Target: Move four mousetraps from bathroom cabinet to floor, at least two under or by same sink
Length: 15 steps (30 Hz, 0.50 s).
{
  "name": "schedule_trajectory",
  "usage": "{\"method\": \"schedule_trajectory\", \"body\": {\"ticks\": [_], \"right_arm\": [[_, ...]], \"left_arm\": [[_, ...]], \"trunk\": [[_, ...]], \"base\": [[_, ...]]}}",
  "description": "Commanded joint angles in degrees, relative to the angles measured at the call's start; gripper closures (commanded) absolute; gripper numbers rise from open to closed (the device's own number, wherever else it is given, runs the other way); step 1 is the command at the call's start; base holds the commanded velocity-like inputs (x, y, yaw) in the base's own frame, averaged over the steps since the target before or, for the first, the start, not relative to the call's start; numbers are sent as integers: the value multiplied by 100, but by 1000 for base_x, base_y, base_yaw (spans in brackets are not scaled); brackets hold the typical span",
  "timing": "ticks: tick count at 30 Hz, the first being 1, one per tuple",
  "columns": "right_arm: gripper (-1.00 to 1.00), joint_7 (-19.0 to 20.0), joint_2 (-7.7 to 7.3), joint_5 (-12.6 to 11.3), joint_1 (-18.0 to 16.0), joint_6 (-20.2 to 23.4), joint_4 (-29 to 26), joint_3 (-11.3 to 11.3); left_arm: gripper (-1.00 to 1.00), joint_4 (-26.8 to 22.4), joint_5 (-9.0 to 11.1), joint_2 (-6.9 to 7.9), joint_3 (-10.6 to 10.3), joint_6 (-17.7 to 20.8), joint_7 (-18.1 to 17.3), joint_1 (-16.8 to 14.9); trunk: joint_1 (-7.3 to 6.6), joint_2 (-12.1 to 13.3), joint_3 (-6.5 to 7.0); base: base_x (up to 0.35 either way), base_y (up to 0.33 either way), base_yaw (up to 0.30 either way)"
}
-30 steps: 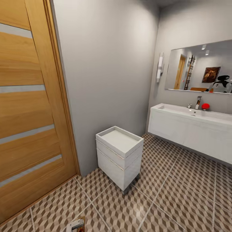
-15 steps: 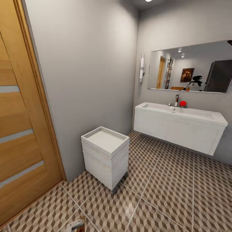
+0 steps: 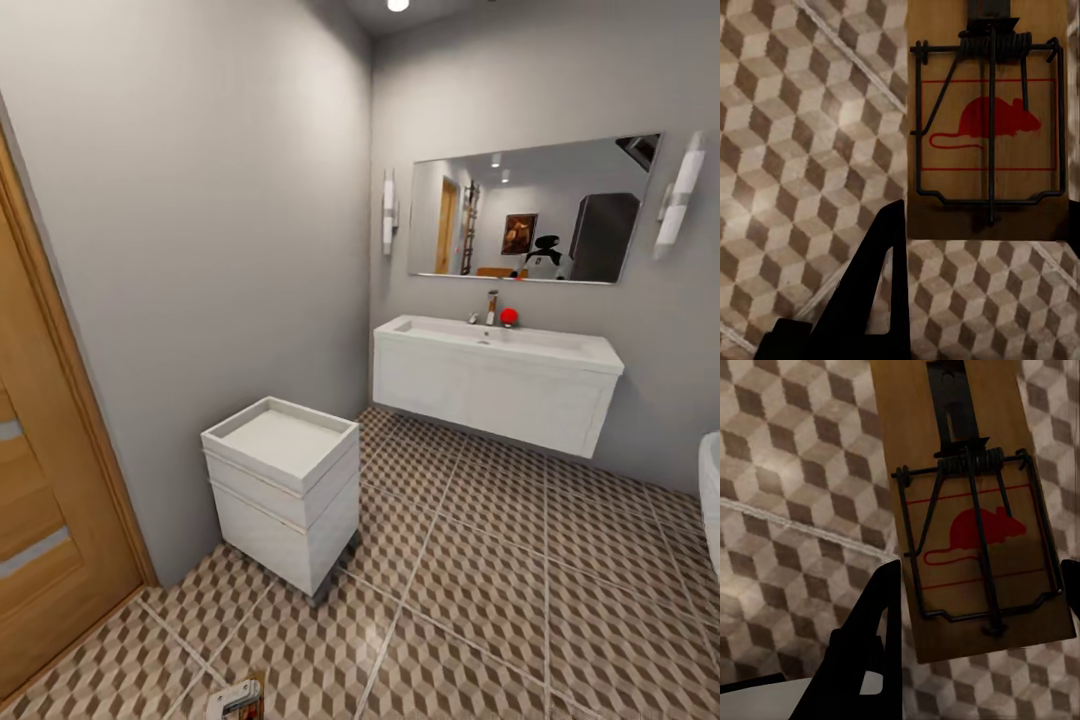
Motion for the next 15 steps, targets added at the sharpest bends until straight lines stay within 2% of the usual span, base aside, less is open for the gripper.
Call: {"method": "schedule_trajectory", "body": {"ticks": [1, 15], "right_arm": [[100, 2, -1, -64, -8, -33, 19, 35], [100, 2, -5, -64, -10, -33, 19, 35]], "left_arm": [[100, -2, 47, -3, -45, 20, 6, -3], [100, -9, 27, -14, -47, 20, 6, -3]], "trunk": [[-1, -3, -6], [-1, -3, -6]], "base": [[0, 0, -298], [0, 0, -298]]}}
